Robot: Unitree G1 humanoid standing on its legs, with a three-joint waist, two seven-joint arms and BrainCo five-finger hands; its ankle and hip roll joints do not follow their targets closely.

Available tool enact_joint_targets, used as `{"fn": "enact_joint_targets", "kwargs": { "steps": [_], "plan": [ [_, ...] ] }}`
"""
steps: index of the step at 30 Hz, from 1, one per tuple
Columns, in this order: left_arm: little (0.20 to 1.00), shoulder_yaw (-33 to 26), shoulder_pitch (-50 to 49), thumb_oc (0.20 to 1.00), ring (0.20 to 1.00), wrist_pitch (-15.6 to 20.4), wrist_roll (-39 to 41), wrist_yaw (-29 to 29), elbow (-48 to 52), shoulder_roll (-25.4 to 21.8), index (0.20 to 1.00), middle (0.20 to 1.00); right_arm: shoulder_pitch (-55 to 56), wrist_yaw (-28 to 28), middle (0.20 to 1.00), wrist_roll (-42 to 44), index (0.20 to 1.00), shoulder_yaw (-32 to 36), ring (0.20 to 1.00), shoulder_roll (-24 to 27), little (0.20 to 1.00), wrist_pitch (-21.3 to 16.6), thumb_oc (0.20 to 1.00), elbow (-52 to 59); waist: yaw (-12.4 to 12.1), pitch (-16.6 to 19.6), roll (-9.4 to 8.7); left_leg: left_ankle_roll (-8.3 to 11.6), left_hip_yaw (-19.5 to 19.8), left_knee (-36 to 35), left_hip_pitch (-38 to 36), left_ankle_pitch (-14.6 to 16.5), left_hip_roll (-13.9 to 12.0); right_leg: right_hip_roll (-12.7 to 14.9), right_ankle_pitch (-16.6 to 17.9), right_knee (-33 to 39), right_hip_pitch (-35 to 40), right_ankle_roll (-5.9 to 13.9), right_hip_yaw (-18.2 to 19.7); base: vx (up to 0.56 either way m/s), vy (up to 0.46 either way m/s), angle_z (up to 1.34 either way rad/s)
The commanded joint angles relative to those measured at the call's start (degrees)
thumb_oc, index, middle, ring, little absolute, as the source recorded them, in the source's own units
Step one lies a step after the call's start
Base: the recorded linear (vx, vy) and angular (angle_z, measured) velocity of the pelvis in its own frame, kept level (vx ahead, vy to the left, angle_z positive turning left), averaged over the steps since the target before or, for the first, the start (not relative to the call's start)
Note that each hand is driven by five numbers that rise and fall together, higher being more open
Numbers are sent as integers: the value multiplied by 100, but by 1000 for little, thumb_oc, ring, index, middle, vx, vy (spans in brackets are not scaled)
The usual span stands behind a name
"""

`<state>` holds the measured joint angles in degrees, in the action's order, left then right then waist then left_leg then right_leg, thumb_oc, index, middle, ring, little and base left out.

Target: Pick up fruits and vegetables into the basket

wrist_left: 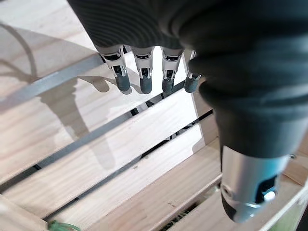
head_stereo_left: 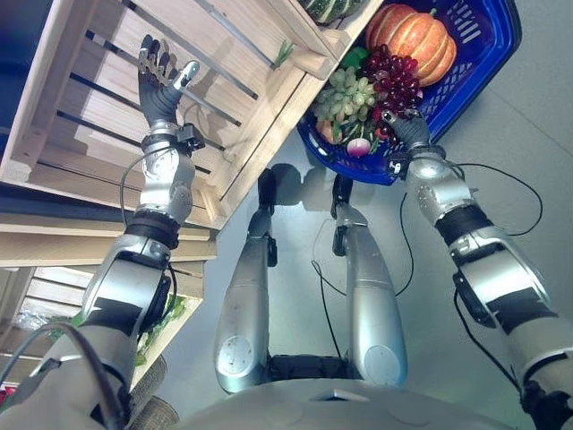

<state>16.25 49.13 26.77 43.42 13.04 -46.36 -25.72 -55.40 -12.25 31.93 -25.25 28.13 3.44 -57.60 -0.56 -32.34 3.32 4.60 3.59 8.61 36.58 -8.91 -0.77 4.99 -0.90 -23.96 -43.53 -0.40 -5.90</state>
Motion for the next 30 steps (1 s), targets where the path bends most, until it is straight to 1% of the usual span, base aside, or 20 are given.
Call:
{"fn": "enact_joint_targets", "kwargs": {
  "steps": [1, 3, 6, 12, 16, 20, 22, 24, 26, 30],
  "plan": [
    [1000, -59, 69, 1000, 1000, 55, 37, -159, -97, -186, 1000, 1000, -120, 286, 1000, -218, 1000, -102, 1000, 121, 1000, 287, 1000, -152, -91, 255, 13, -163, -200, 673, 225, 575, 358, -160, 42, 448, 296, 392, -79, 3, -30, 4],
    [1000, -19, 121, 1000, 1000, 16, 45, -211, -153, -173, 1000, 1000, -298, 309, 1000, -320, 1000, -117, 1000, 120, 1000, 435, 1000, -501, -134, 255, 39, -163, -186, 698, 253, 574, 361, -153, 38, 420, 273, 392, -100, 3, -20, 5],
    [1000, 36, 175, 1000, 1000, -38, 69, -266, -188, -161, 1000, 1000, -500, 376, 1000, -315, 1000, -105, 1000, 146, 1000, 511, 1000, -933, -178, 255, 61, -178, -147, 759, 284, 594, 375, -169, 14, 354, 247, 384, -99, 11, -21, 8],
    [1000, 63, 159, 1000, 1000, -92, -28, -187, -167, -127, 1000, 1000, -591, 247, 1000, -344, 1000, -6, 1000, 111, 1000, 557, 1000, -1034, -206, 255, 64, -204, -106, 755, 240, 618, 395, -207, 0, 333, 275, 383, -77, -2, -10, 4],
    [1000, 16, 36, 1000, 1000, -269, -178, -92, -208, -108, 1000, 1000, -459, 174, 1000, -399, 1000, 52, 1000, 63, 1000, 491, 1000, -1070, -204, 255, 64, -246, -62, 682, -35, 659, 422, -237, -13, 364, 482, 397, 2, 0, 3, 2],
    [1000, -44, -188, 1000, 1000, -420, -387, -26, -317, -132, 1000, 1000, -270, 164, 1000, -515, 1000, 123, 1000, 63, 1000, 380, 1000, -1053, -182, 255, 43, -244, -54, 503, -428, 615, 419, -214, 71, 540, 829, 428, 51, 17, 38, -1],
    [1000, -95, -385, 1000, 1000, -495, -469, -60, -365, -156, 1000, 1000, -74, 135, 1000, -528, 1000, 150, 1000, 44, 1000, 290, 1000, -1020, -174, 255, 26, -232, -46, 357, -744, 599, 413, -191, 113, 691, 1126, 455, 99, 54, 39, -1],
    [1000, -141, -703, 1000, 1000, -575, -719, -107, -399, -158, 1000, 1000, 218, 108, 1000, -601, 1000, 237, 1000, 32, 1000, 186, 1000, -926, -168, 255, -8, -218, -47, 182, -1158, 588, 410, -138, 166, 901, 1546, 492, 130, 63, 24, 0],
    [1000, -165, -883, 1000, 1000, -579, -805, -128, -439, -159, 1000, 1000, 379, 77, 1000, -630, 1000, 298, 1000, 24, 1000, 112, 1000, -861, -161, 256, -22, -212, -47, 56, -1395, 571, 404, -113, 203, 1032, 1786, 512, 151, 61, 24, -2],
    [1000, -191, -1865, 1000, 1000, -648, -1144, -373, -547, -27, 1000, 1000, 1385, -41, 1000, -804, 1000, 593, 1000, -95, 1000, -144, 1000, -578, -179, 790, -106, -206, -32, -468, -2106, 568, 387, 3, 326, 1602, 2569, 591, 196, 144, 12, -5]
  ]
}}
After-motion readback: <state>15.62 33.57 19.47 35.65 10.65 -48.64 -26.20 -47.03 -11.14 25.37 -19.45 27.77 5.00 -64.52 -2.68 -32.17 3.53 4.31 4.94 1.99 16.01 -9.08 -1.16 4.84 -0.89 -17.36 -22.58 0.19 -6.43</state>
